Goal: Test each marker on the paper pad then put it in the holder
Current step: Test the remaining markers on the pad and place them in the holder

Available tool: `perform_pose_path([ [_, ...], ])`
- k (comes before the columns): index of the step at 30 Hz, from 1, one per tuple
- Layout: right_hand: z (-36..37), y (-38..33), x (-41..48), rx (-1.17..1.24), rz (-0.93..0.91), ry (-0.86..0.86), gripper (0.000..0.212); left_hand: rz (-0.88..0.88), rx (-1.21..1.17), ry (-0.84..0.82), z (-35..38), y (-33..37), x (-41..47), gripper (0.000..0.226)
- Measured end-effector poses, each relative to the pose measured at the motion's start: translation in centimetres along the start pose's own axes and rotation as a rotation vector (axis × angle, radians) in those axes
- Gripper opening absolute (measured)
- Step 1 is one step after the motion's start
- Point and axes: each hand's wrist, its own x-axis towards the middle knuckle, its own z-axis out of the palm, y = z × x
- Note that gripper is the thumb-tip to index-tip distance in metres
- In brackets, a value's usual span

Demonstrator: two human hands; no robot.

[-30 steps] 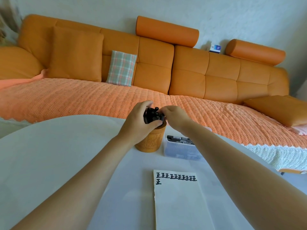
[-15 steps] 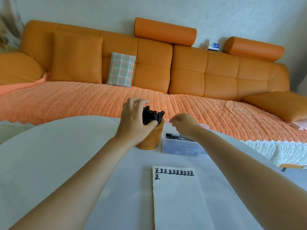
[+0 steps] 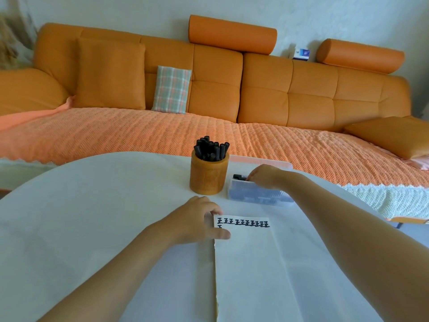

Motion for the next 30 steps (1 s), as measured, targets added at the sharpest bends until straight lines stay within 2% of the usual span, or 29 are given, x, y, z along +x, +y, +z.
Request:
perform_pose_path([
  [1, -0.2, -0.1, 0.1, 0.019, 0.029, -0.007, 0.036, 0.023, 0.036, -0.027, 0.0, 0.3, 0.0, 0.063],
  [5, -0.4, 0.3, -0.4, 0.028, -0.064, 0.061, 0.034, 0.048, 0.165, -0.094, 0.3, 0.7, 0.6, 0.086],
  [9, -1.4, 0.0, -1.7, 0.049, -0.223, 0.257, 0.031, 0.035, 0.179, -0.107, 0.3, 0.8, 0.8, 0.086],
  [11, -1.9, -0.5, -3.0, 0.028, -0.300, 0.348, 0.029, 0.033, 0.195, -0.112, 0.2, 0.9, 0.7, 0.082],
  [14, -1.9, -1.3, -6.0, 0.027, -0.354, 0.377, 0.028, 0.009, 0.137, -0.076, 0.4, 0.7, 0.5, 0.077],
  [18, -0.5, -1.8, -9.5, 0.048, -0.400, 0.308, 0.027, -0.020, -0.108, 0.126, 0.6, 0.4, -0.1, 0.061],
  [22, 2.1, -1.7, -11.8, -0.046, -0.433, 0.246, 0.022, 0.099, -0.101, 0.296, 0.3, 1.2, -0.4, 0.042],
  [26, 4.3, -1.2, -13.2, -0.023, -0.495, 0.246, 0.026, 0.171, -0.124, 0.300, 0.7, 2.1, -0.6, 0.023],
  [30, 6.0, -1.0, -13.6, -0.002, -0.532, 0.234, 0.022, 0.156, -0.102, 0.301, 1.0, 2.0, -0.7, 0.010],
])
